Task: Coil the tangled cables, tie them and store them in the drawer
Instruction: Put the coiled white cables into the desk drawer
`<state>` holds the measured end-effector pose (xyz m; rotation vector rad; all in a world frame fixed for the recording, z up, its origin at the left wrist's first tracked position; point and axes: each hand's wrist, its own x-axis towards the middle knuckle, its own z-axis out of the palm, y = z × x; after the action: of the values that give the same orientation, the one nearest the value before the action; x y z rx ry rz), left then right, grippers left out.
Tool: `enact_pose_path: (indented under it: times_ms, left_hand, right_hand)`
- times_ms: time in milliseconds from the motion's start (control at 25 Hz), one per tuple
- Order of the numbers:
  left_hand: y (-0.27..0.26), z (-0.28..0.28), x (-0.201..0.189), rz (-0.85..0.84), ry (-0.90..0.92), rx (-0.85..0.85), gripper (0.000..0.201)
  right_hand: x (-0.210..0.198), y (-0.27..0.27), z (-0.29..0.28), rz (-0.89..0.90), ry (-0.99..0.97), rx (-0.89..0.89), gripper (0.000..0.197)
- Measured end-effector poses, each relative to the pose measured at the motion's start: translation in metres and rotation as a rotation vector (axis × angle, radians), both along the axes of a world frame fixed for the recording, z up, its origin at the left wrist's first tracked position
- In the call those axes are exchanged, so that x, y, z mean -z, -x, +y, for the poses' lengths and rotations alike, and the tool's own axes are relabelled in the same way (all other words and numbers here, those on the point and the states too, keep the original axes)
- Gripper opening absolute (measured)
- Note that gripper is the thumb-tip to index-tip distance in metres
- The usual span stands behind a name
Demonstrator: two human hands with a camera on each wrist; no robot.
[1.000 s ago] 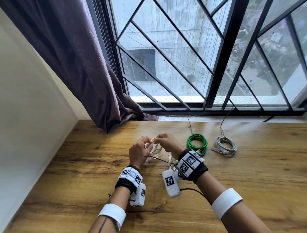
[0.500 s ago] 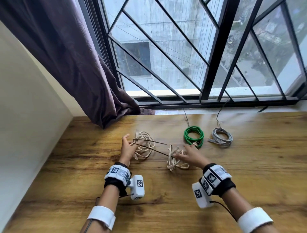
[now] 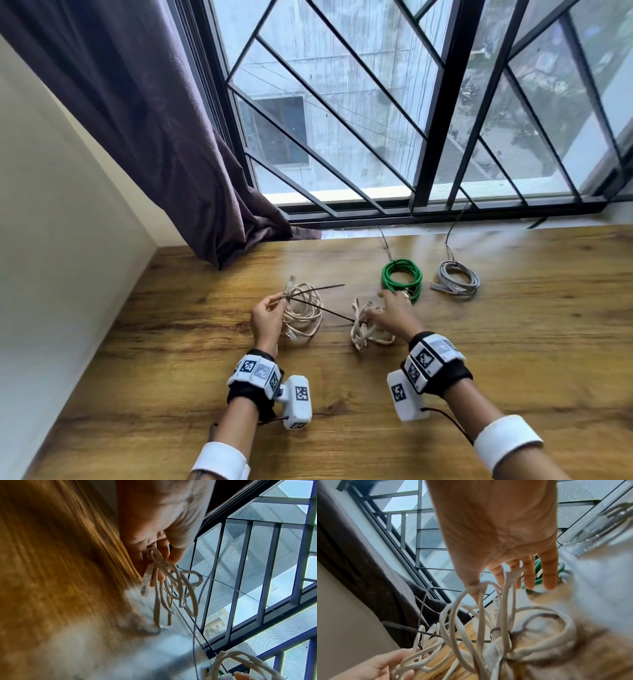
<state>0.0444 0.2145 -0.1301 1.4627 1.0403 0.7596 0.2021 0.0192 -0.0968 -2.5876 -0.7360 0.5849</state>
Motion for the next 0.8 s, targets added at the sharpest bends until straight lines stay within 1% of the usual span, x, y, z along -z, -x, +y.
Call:
enact_pose_path:
  times_ms: [80,120,200,320,360,480,560,680,720,800]
  left_hand:
    - [0.007,-0.001,-0.008,-0.021,0.001,-0.029,0.015]
    - [0.010,-0.001,-0.010,-0.029,0.007,-0.047,0.015]
    - [0.015,0.000,-0.019,-0.062,0.041,-0.076,0.015]
    - [0.020,-0.004,-0.039,-0.204,0.203,-0.075,0.016]
    - [0.040,-0.010,-0.054,-0.239,0.243,-0.018,0.014]
    - [0.044,-0.019,-0.070,-0.284,0.365,0.080,0.009]
    - [0.045,-0.030,-0.077,-0.285,0.435,0.153,0.008]
    - [0.033,-0.066,-0.086,-0.253,0.507,0.360,0.007]
    - [0.025,-0.081,-0.087,-0.243,0.523,0.439,0.008]
    - [0.011,-0.116,-0.089,-0.241,0.569,0.600,0.010]
  right_hand:
    - [-0.005,0.002,0.002,-0.029,0.006,-0.048,0.065]
    - [-0.006,0.004,0.003,-0.018,0.056,-0.078,0.063]
    - [-0.004,0.006,0.006,-0.005,0.185,-0.102,0.052]
    - [-0.004,0.005,0.007,-0.112,0.296,-0.063,0.041]
    - [-0.006,0.026,0.002,-0.127,0.288,-0.027,0.037]
    - [-0.006,0.029,0.006,-0.164,0.219,0.010,0.027]
    - [-0.006,0.030,0.000,-0.105,0.150,0.037,0.024]
    - [-0.015,0.031,-0.050,-0.013,0.016,0.162,0.011]
    - [-0.018,0.033,-0.076,-0.001,-0.016,0.223,0.007]
    - [-0.022,0.038,-0.135,-0.002,-0.017,0.338,0.008]
